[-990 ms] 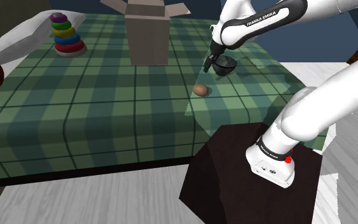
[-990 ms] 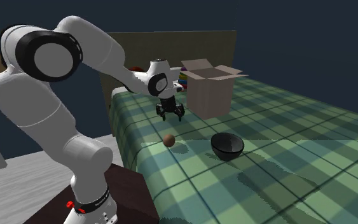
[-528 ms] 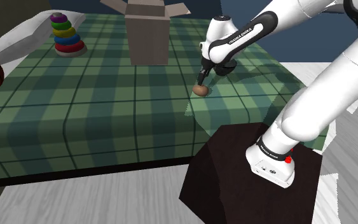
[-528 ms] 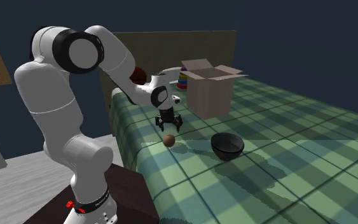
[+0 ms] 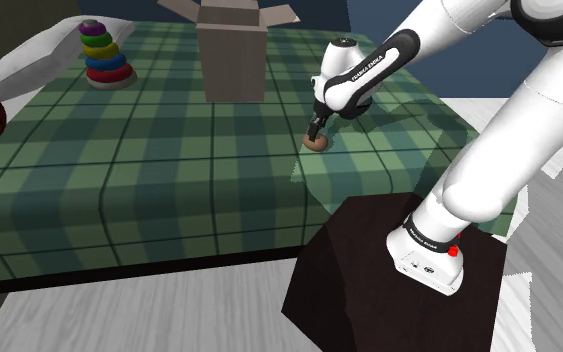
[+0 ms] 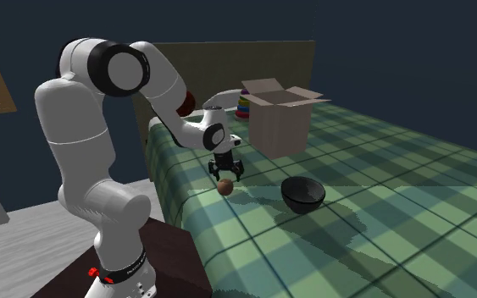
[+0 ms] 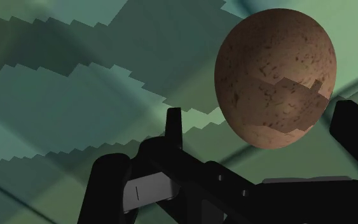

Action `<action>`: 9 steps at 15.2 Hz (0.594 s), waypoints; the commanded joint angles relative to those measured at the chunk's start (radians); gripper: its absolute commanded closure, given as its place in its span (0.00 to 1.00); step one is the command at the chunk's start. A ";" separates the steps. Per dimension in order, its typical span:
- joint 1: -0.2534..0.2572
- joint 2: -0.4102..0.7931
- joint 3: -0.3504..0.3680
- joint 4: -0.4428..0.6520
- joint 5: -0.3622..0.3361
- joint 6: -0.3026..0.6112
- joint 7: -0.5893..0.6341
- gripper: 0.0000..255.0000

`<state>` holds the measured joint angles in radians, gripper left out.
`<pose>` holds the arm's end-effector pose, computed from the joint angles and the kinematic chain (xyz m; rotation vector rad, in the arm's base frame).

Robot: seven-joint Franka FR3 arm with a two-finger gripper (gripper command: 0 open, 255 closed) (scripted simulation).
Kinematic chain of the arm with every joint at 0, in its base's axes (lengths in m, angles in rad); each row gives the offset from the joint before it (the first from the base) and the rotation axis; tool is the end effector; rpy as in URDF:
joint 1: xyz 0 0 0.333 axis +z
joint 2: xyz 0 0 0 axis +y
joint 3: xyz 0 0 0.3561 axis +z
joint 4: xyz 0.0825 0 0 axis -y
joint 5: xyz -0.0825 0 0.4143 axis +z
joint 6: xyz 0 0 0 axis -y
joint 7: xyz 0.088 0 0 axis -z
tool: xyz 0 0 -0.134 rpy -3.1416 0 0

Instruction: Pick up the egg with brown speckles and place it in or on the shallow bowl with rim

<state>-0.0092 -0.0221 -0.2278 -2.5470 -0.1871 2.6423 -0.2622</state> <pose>0.4715 -0.1111 0.2774 3.0059 0.2775 0.1360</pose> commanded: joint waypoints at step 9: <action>0.000 0.005 0.000 0.002 0.002 0.003 -0.001 1.00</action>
<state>-0.0045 -0.0254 -0.2218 -2.5381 -0.1838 2.6476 -0.2627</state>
